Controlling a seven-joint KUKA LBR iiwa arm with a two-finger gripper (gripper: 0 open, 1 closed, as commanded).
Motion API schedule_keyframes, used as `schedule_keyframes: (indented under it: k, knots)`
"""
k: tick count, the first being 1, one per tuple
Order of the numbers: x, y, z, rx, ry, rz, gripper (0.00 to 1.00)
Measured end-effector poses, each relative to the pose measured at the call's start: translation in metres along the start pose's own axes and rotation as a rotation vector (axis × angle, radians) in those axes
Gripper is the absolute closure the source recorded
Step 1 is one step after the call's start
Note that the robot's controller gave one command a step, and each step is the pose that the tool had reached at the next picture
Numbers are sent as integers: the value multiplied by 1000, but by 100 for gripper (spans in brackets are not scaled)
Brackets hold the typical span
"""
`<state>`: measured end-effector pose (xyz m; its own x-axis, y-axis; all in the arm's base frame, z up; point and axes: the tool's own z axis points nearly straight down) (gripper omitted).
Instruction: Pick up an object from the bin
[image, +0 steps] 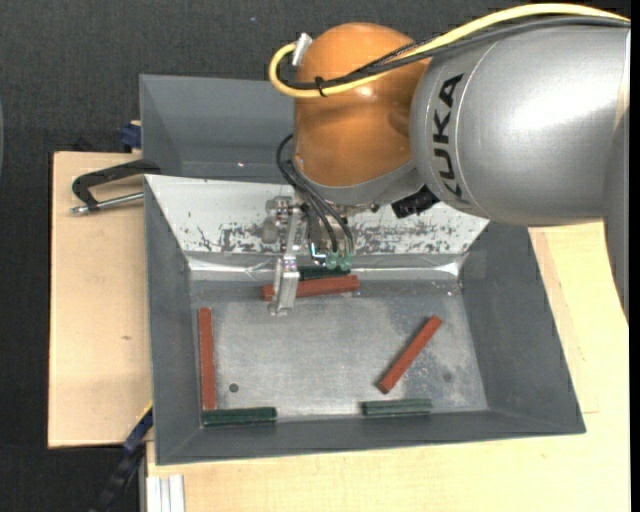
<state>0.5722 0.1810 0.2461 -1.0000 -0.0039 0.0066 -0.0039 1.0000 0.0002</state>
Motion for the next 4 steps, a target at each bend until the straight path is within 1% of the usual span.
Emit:
schedule_keyframes:
  k: [1, 2, 3, 4]
  knots:
    - [-2, -1, -5, -2, -9, 3, 0]
    - [-13, -9, 48, -3, -14, 19, 0]
    - [-11, -7, 22, 0, -2, 132, 0]
    - [-9, -18, -48, -2, -10, 131, 0]
